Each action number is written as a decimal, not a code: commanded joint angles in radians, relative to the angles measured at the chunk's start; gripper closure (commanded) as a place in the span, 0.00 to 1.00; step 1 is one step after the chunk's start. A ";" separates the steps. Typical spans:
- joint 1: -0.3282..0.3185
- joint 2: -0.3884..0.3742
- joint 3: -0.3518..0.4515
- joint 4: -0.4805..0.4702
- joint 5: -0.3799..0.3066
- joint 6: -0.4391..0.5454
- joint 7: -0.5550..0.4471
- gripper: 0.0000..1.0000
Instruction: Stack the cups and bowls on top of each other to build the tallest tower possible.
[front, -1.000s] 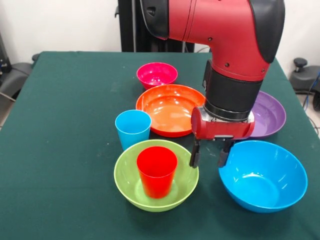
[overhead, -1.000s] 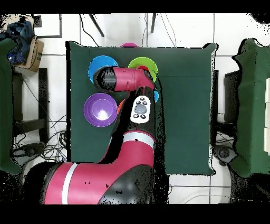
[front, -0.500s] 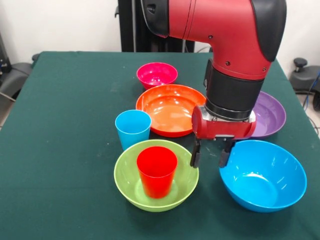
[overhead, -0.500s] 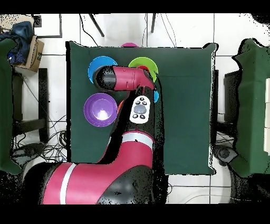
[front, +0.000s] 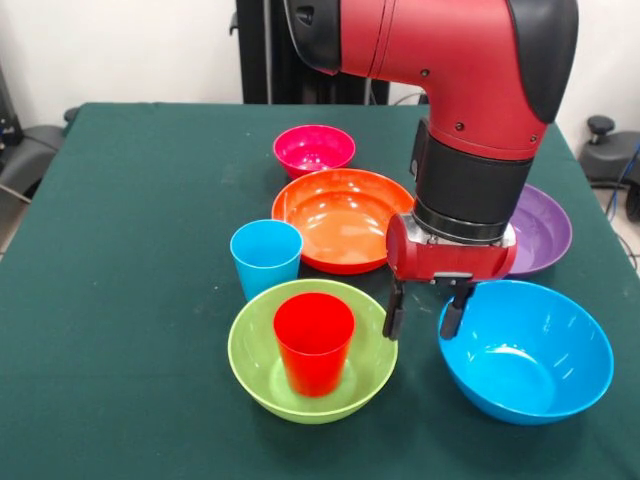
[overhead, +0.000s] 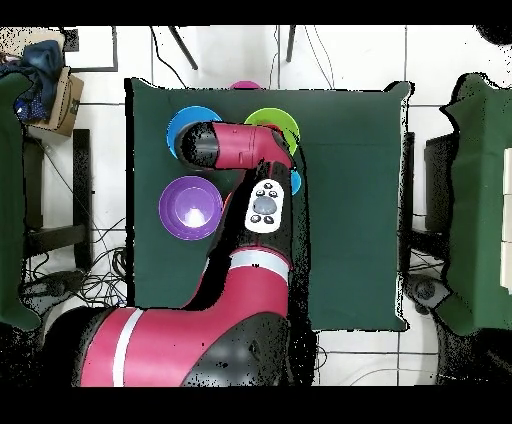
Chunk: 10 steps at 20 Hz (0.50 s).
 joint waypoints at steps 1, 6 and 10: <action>0.021 0.021 0.060 -0.041 0.025 0.035 0.178 0.00; 0.017 0.014 0.068 -0.036 0.036 0.032 0.180 0.00; 0.019 0.024 0.064 -0.050 0.042 0.034 0.181 0.00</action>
